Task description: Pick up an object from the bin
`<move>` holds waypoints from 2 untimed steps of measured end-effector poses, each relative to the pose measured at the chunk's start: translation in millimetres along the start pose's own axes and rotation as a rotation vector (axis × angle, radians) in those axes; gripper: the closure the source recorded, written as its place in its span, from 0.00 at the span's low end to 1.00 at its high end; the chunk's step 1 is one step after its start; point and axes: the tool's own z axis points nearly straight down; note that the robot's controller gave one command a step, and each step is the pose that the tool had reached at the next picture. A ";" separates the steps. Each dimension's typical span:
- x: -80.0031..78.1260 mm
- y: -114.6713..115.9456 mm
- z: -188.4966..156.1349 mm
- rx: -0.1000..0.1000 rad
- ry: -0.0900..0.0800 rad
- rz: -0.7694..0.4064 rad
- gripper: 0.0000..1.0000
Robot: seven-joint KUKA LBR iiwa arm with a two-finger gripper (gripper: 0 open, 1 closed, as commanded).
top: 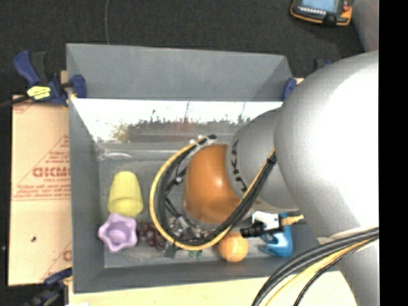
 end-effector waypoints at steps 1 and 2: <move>-0.2 -0.5 -10.6 -0.001 -0.001 0.001 1.00; -0.1 -1.4 -65.7 0.001 0.003 -0.002 1.00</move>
Offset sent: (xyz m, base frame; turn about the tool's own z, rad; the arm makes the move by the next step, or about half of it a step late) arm -0.0002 -0.0006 0.0692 0.0003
